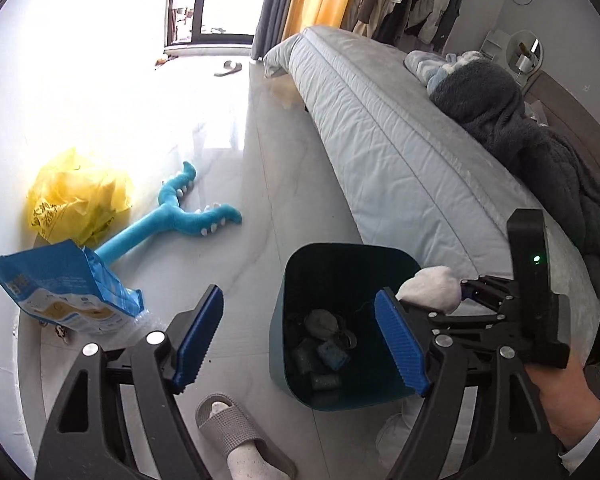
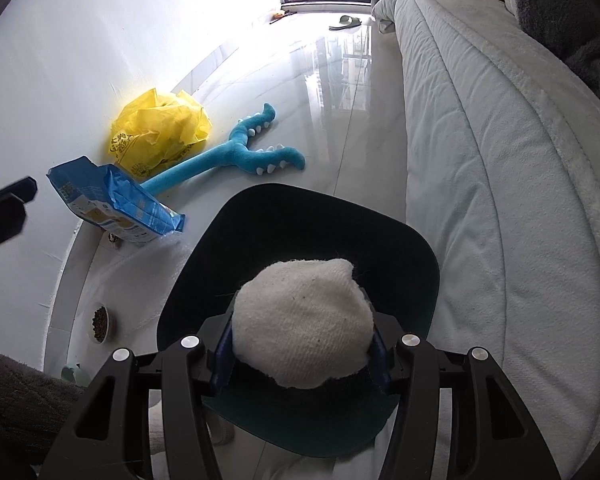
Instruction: Collect trash
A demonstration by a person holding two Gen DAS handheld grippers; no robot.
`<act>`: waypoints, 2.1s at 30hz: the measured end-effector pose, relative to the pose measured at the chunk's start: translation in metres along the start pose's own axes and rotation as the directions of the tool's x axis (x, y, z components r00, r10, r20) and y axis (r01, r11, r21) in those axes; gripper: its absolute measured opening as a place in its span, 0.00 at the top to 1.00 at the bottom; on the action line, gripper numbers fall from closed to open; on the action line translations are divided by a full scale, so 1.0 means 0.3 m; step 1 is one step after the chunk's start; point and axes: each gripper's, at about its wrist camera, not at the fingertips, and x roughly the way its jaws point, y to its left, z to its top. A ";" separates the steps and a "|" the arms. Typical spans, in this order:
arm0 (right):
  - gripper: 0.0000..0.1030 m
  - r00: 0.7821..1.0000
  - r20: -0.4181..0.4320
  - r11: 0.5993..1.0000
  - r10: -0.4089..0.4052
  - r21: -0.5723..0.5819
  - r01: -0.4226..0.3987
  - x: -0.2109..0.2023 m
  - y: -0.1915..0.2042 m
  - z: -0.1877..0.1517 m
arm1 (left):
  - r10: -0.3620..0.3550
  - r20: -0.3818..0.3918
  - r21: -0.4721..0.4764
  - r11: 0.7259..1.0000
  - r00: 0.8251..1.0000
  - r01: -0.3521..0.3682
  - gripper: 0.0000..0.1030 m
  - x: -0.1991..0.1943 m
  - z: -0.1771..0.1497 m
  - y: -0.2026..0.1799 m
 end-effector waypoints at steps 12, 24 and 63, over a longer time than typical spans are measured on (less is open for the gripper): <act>0.27 0.998 0.056 1.000 0.002 -0.003 -0.002 -0.119 -0.014 -0.008 | 0.026 0.193 0.067 0.997 0.981 -0.040 0.14 -0.197 0.035 -0.161; 0.19 0.968 0.237 0.997 -0.077 0.046 0.068 -0.500 -0.173 -0.096 | -0.004 0.305 0.134 0.990 0.952 -0.039 0.08 -0.326 -0.003 -0.423; 0.03 0.674 0.573 0.881 -0.465 0.375 0.289 -1.380 -0.559 -0.931 | -0.124 0.435 0.283 0.959 0.892 -0.004 0.03 -0.540 -0.266 -0.805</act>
